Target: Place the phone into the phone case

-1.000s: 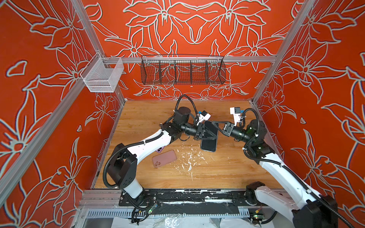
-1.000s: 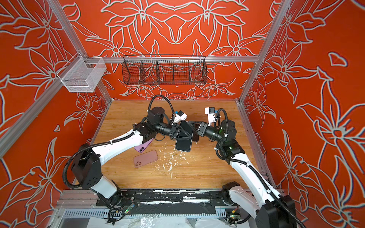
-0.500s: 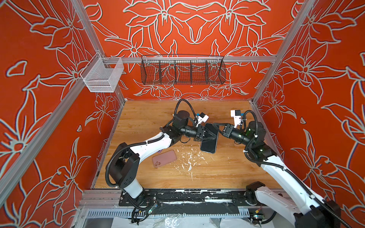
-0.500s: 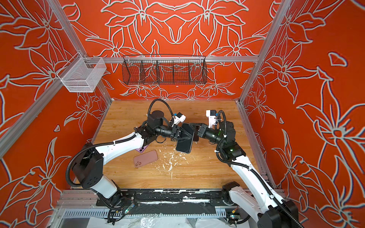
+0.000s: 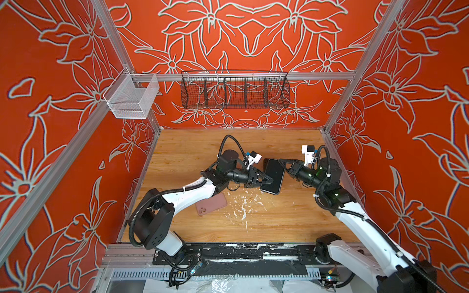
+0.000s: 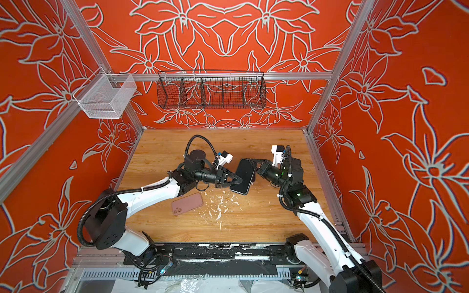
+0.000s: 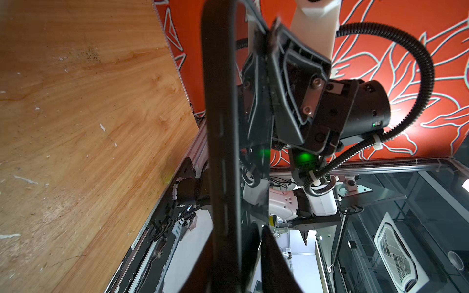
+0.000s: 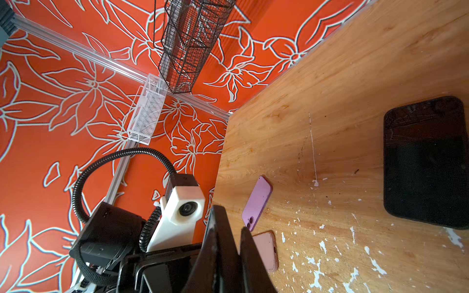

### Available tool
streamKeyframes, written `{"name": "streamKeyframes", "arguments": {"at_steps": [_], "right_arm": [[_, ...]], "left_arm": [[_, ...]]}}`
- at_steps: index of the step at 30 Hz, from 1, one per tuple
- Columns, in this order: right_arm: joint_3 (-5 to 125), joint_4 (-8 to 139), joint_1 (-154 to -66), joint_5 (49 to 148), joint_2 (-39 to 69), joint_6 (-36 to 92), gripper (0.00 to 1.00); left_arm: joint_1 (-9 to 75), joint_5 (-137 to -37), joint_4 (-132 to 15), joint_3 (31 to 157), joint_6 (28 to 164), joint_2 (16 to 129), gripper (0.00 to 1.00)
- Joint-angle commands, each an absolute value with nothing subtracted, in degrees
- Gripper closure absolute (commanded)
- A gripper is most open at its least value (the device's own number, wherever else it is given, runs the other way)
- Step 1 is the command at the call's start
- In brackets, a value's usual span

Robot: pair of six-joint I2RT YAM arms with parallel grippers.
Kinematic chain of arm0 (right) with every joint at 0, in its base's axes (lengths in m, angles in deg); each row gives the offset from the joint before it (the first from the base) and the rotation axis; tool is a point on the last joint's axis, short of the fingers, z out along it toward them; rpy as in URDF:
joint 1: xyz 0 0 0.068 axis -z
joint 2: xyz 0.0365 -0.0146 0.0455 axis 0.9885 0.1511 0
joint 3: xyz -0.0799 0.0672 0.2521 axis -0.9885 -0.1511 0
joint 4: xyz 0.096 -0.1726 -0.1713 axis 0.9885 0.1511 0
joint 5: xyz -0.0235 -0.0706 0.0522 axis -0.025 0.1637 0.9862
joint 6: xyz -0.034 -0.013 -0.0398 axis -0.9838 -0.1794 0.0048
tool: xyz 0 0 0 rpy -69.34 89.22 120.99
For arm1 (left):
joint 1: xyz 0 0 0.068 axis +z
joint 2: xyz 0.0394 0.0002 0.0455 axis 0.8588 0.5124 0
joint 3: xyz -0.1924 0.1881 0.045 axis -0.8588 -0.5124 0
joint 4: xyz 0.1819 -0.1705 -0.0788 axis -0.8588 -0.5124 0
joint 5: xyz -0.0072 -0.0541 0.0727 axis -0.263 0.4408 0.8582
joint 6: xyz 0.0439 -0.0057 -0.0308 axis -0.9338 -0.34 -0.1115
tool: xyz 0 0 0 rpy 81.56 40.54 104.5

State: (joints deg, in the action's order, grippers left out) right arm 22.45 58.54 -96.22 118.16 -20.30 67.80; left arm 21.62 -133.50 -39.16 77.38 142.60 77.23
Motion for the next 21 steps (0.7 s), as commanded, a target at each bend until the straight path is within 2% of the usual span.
{"name": "streamKeyframes", "arguments": {"at_steps": [1, 14, 21], "right_arm": [[21.21, 58.34, -94.36, 109.91, -20.36, 66.24, 1.00], [19.80, 57.66, -93.72, 108.41, -20.76, 66.66, 1.00], [19.49, 56.65, -93.55, 109.23, -19.76, 66.78, 1.00]], "left_arm": [[21.03, -137.24, -34.48, 77.12, 144.22, 72.85, 0.78], [20.95, -135.62, -33.12, 74.12, 146.34, 70.07, 0.78], [20.95, -134.69, -31.37, 74.14, 147.69, 70.30, 0.95]]}}
